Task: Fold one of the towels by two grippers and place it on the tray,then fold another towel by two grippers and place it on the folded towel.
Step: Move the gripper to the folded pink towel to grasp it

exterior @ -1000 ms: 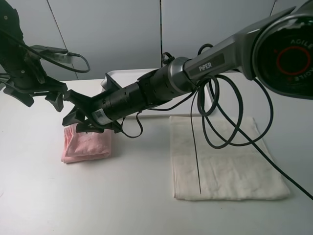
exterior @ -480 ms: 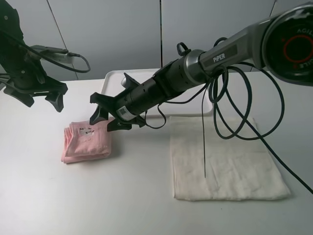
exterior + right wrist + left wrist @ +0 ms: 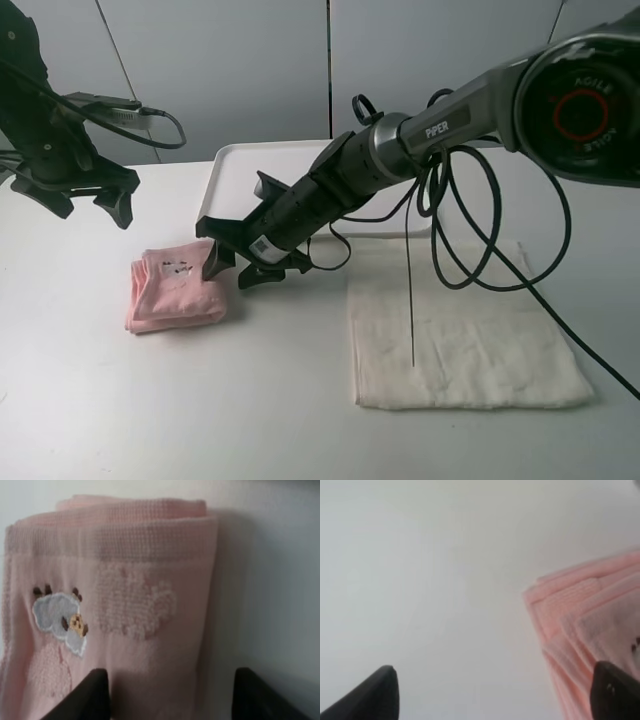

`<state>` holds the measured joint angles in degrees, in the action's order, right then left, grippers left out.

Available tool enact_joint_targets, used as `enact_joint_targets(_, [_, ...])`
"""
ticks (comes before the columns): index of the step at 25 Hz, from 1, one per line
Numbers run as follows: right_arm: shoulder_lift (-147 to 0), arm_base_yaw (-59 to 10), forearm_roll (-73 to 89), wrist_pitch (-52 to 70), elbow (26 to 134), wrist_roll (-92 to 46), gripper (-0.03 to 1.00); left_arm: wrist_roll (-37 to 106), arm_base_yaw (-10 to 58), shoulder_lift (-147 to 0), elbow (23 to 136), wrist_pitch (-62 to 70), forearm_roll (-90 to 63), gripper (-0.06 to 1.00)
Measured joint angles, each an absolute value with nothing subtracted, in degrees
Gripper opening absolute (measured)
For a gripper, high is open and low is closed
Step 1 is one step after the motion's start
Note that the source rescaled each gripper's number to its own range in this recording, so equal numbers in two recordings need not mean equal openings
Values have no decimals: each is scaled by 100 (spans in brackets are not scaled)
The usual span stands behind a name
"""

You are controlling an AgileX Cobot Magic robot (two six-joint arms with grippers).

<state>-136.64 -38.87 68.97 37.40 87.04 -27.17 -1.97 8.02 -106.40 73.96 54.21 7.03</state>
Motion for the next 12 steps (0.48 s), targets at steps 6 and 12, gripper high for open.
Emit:
enact_joint_targets(6, [-13739, -4021, 6846, 3725, 8890, -2632, 58, -138, 802, -10640, 7396, 5421, 629, 99])
enact_joint_targets(12, [-13739, -4264, 6824, 3533, 8921, -2594, 54, -138, 802, -10640, 7396, 5421, 615, 99])
